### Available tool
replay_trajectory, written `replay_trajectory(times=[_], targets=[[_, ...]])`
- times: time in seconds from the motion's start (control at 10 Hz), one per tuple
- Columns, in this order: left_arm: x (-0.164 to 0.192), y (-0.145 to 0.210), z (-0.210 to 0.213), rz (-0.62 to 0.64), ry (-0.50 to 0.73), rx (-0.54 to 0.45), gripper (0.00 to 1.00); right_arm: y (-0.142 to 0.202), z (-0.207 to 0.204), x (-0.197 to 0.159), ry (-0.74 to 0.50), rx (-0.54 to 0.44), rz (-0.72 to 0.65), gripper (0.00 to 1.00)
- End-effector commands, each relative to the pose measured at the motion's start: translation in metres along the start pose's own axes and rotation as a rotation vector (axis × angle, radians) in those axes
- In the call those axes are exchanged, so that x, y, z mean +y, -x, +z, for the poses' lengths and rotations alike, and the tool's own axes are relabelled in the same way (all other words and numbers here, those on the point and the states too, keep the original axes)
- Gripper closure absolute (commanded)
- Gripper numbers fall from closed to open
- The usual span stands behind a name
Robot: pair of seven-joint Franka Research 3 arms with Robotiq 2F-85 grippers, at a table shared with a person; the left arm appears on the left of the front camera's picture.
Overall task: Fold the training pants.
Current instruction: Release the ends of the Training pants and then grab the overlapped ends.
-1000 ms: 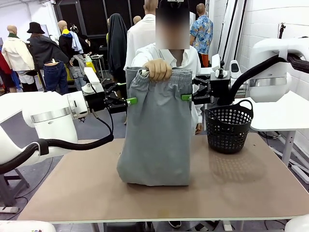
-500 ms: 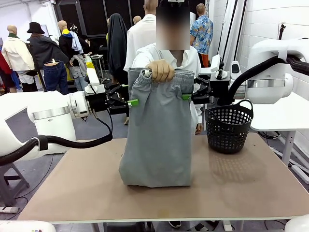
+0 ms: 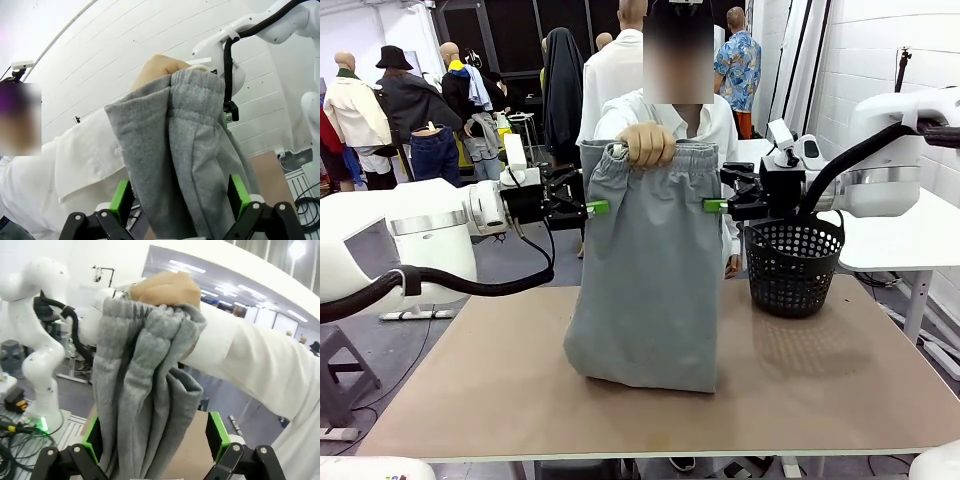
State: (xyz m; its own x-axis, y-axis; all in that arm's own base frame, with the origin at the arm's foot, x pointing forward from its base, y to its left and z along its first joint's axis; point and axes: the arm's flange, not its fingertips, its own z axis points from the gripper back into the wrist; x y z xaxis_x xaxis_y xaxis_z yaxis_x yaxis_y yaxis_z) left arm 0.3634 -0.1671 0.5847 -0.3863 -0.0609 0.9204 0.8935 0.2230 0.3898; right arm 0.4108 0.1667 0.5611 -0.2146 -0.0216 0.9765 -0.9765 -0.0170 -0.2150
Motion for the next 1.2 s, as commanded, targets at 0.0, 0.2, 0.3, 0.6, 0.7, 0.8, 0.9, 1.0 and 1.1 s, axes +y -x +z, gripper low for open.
replay_trajectory(times=[0.0, 0.2, 0.3, 0.6, 0.7, 0.8, 0.9, 1.0, 1.1], targets=[[0.007, -0.001, -0.001, 0.016, 0.029, 0.01, 0.0, -0.006, 0.006, -0.012, -0.047, 0.041, -0.033, 0.0], [0.005, -0.001, -0.005, 0.025, 0.039, 0.009, 0.0, -0.004, -0.001, -0.008, -0.065, 0.039, -0.042, 0.0], [0.006, 0.0, -0.007, 0.025, 0.047, 0.01, 0.0, -0.002, -0.007, -0.008, -0.077, 0.034, -0.048, 0.0], [0.006, 0.002, -0.01, 0.031, 0.058, 0.009, 0.0, -0.004, -0.02, 0.003, -0.119, 0.005, -0.101, 0.0], [0.006, 0.002, -0.011, 0.031, 0.067, 0.009, 0.0, -0.006, -0.023, 0.006, -0.132, 0.001, -0.108, 0.0], [0.005, 0.003, -0.013, 0.032, 0.077, 0.007, 0.0, -0.007, -0.027, 0.008, -0.133, -0.001, -0.094, 0.0], [0.005, 0.002, -0.016, 0.035, 0.089, 0.006, 0.0, -0.007, -0.031, 0.009, -0.123, -0.005, -0.077, 0.0], [0.004, 0.001, -0.02, 0.04, 0.104, -0.001, 0.0, -0.004, -0.035, 0.009, -0.115, -0.015, -0.073, 0.0], [0.005, 0.0, -0.024, 0.047, 0.122, -0.001, 0.0, -0.003, -0.04, 0.009, -0.11, -0.026, -0.074, 0.0]])
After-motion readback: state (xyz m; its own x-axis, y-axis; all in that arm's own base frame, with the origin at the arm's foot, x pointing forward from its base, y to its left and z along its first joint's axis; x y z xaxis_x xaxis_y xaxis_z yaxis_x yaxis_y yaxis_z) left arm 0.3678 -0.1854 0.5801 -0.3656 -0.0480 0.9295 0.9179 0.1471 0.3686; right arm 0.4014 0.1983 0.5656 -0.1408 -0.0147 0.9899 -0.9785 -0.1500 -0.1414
